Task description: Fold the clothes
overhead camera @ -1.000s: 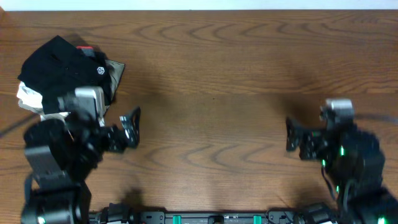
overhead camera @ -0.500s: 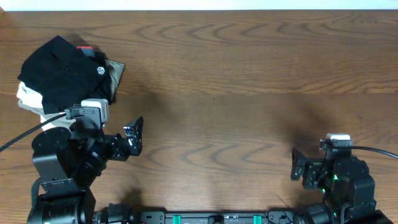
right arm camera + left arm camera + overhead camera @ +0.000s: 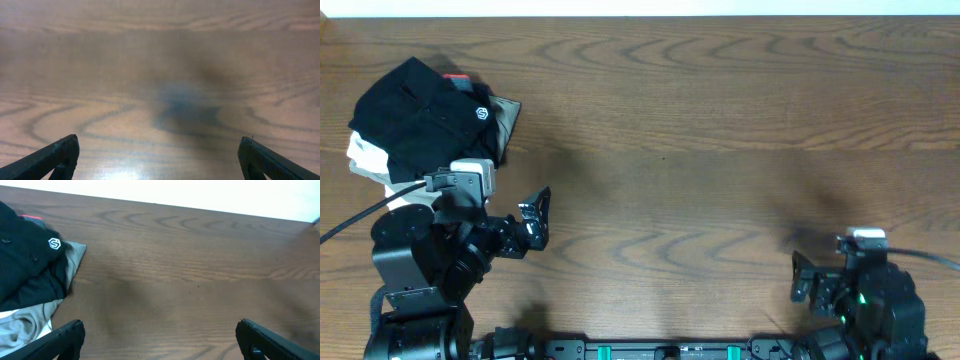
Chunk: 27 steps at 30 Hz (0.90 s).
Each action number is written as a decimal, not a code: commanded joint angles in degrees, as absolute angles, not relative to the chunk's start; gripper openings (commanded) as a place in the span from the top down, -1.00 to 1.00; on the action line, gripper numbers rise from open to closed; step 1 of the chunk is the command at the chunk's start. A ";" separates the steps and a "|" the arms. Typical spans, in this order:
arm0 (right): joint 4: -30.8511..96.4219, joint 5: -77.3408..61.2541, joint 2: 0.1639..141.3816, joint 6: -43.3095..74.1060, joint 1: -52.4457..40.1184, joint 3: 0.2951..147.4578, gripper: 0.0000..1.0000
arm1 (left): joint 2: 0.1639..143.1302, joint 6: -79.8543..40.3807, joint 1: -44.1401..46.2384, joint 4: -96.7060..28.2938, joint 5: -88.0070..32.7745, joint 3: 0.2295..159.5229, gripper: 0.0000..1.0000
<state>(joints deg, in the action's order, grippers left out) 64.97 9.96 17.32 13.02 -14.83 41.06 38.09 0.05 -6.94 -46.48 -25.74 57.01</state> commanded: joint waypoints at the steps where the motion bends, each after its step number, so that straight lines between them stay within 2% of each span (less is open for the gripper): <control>1: 63.66 10.55 11.18 13.58 -13.65 38.37 -0.99 | 37.71 0.82 -6.66 -46.50 -26.33 57.14 -0.96; 7: 55.59 10.04 0.03 13.45 -10.68 29.47 -0.99 | 37.71 0.82 -6.66 -46.50 -26.30 57.14 -0.96; 11: 47.13 10.31 0.27 12.47 -10.15 23.14 -0.99 | 37.71 0.82 -6.66 -46.50 -26.33 57.14 -0.96; 23: 2.13 10.33 0.27 -2.04 -10.09 0.14 -0.99 | 37.71 0.82 -6.66 -46.50 -26.30 57.14 -0.96; 27: 3.36 10.50 0.27 -6.50 -9.96 0.32 -0.99 | 37.71 0.82 -6.66 -46.50 -26.33 57.14 -0.96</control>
